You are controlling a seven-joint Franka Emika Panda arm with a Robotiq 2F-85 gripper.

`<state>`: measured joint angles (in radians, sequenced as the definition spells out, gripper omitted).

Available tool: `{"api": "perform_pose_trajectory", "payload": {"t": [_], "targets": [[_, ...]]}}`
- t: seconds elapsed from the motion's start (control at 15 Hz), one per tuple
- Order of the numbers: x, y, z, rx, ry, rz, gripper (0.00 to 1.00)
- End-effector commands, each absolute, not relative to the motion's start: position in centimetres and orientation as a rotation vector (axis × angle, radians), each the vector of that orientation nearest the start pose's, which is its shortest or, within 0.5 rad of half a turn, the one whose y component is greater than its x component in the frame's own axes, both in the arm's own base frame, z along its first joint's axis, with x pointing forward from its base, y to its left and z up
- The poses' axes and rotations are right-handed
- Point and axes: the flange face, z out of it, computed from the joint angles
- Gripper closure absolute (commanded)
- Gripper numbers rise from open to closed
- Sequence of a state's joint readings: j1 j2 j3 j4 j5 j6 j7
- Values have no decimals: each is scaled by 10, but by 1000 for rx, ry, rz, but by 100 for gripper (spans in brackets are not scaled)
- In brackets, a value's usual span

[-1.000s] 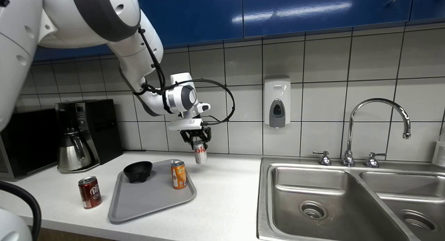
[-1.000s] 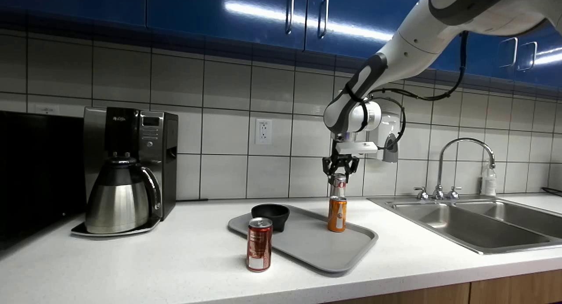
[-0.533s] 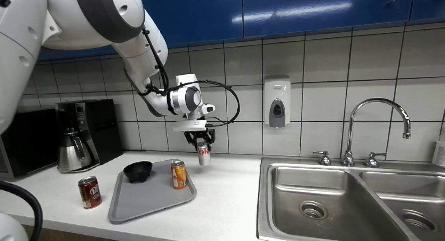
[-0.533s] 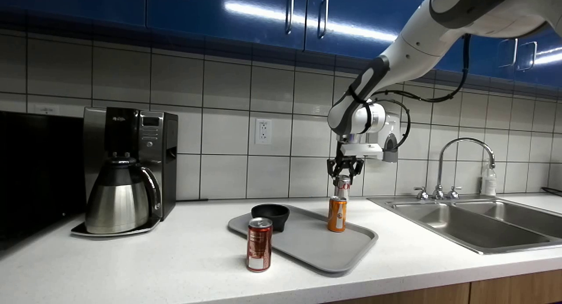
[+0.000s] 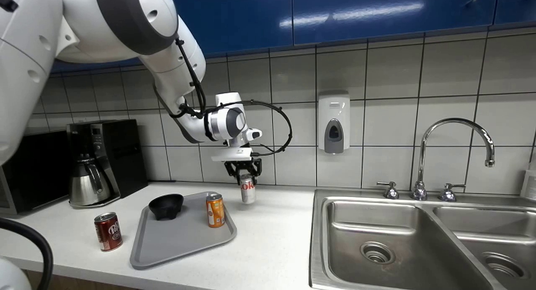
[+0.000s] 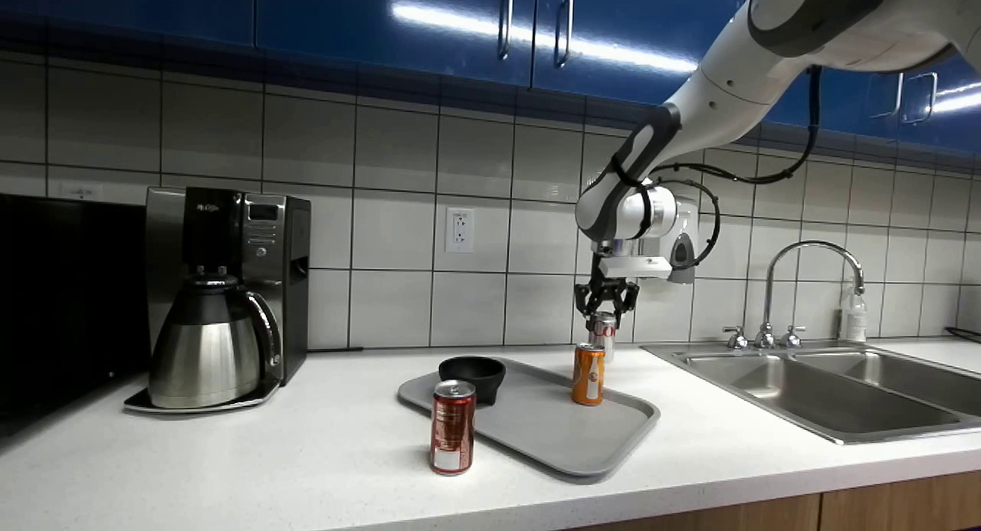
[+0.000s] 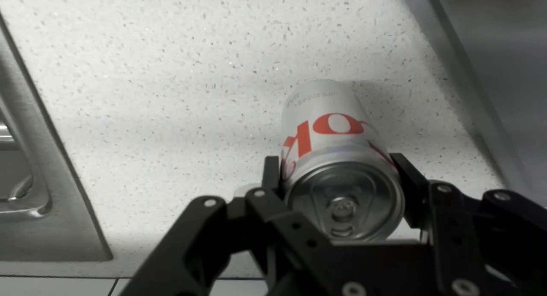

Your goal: Remove the contents on the tray

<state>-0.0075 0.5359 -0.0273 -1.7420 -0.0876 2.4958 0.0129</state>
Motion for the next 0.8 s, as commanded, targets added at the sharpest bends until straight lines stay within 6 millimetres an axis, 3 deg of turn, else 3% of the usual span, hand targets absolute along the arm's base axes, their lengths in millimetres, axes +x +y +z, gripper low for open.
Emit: {"api": "perform_pose_trajectory", "payload": {"t": [0.0, 0.6, 0.67, 0.73], "targets": [[689, -32, 293, -3184, -51, -332, 61], [687, -41, 285, -3185, -43, -305, 61], [687, -42, 284, -3187, -41, -302, 20], [687, -43, 284, -3189, -41, -299, 10]]}}
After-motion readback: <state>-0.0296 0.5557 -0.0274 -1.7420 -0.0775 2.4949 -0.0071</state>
